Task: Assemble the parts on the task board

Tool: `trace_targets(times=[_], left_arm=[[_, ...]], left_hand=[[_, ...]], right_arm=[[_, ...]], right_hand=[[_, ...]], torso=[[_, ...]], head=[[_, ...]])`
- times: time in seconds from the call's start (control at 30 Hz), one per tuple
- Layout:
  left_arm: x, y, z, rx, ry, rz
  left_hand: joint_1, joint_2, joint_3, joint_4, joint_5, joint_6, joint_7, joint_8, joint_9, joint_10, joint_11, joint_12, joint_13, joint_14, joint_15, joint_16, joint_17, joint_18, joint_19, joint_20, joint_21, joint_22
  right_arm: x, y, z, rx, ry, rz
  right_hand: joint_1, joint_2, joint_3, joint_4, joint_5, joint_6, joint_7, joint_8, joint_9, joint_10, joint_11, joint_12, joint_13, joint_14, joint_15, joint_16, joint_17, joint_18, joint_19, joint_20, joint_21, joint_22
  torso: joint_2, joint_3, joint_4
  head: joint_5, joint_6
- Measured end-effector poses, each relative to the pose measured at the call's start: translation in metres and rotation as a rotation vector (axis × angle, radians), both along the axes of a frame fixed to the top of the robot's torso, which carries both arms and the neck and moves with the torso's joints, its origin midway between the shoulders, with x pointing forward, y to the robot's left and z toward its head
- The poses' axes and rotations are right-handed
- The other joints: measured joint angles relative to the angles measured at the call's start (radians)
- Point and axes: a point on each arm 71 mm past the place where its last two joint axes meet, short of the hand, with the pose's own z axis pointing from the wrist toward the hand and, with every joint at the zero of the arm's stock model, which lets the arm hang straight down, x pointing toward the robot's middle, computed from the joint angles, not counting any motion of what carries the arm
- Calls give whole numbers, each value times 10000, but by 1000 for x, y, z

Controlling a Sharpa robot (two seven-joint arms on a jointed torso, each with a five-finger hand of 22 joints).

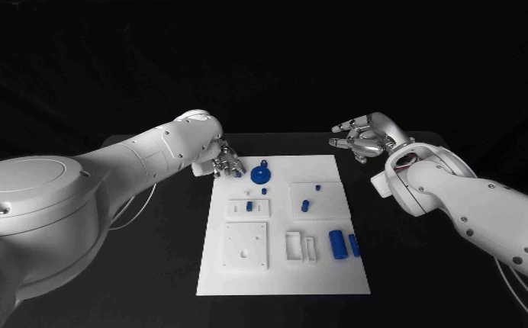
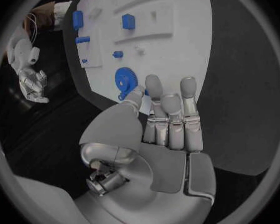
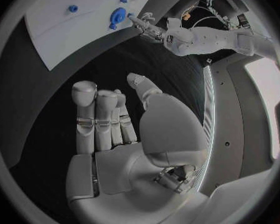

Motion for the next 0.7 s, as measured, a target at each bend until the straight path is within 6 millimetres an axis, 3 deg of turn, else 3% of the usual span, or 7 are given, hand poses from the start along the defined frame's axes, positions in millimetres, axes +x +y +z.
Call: trace_targets(times=[0.1,0.2,0.4,0.5,0.7], left_arm=[[0,0,0,-13,-7,-10],[0,0,0,-26,-18,-11],[0,0,-1,-59,-58,18],[1,0,-1,-100,-89,41],[1,-2,-3,-225,-184,56]], left_hand=[[139,139,259,-309,738,-1,1,35,399,-37,-37,0,0,0,0,0,0,0,0,0,0,0],[161,161,510,-621,1112,-42,-34,133,895,-37,-37,0,0,-11,-11,0,1,0,0,0,5,-1],[60,273,850,-1044,1166,-264,-96,384,2337,-37,-37,0,-1,-36,-35,52,5,-1,-38,-38,78,-2],[60,272,919,-1114,1170,-282,-78,506,2400,4,-78,0,-19,-36,-35,109,61,-1,-38,-38,151,-2],[36,148,1092,-1288,1598,-347,-157,846,2401,55,-129,49,-19,153,-65,362,420,-1,-38,-38,238,-3]], right_arm=[[0,0,0,-1,3,0],[0,0,0,-3,7,0],[0,1,0,-2,15,4],[0,1,0,-2,19,6],[0,1,0,-5,25,1]], right_hand=[[0,0,0,0,0,1,-1,0,0,0,0,0,0,0,0,0,0,0,0,0,0,0],[0,0,0,0,0,1,-1,0,0,0,0,0,1,0,0,0,0,0,0,0,0,0],[0,0,0,0,60,2,-2,0,0,0,0,0,1,0,0,0,0,0,0,0,-40,-1],[0,0,0,0,60,2,-3,0,0,0,0,0,1,0,0,0,1,0,0,0,-40,0],[0,0,0,0,60,5,-6,0,0,0,0,0,1,0,0,0,1,-1,0,0,-40,0]], torso=[[-1,-5,-5],[1,-6,-5],[7,-5,-11],[8,-2,-13],[8,0,-11]], head=[[3,2],[4,8],[-2,11],[-2,17],[9,-1]])
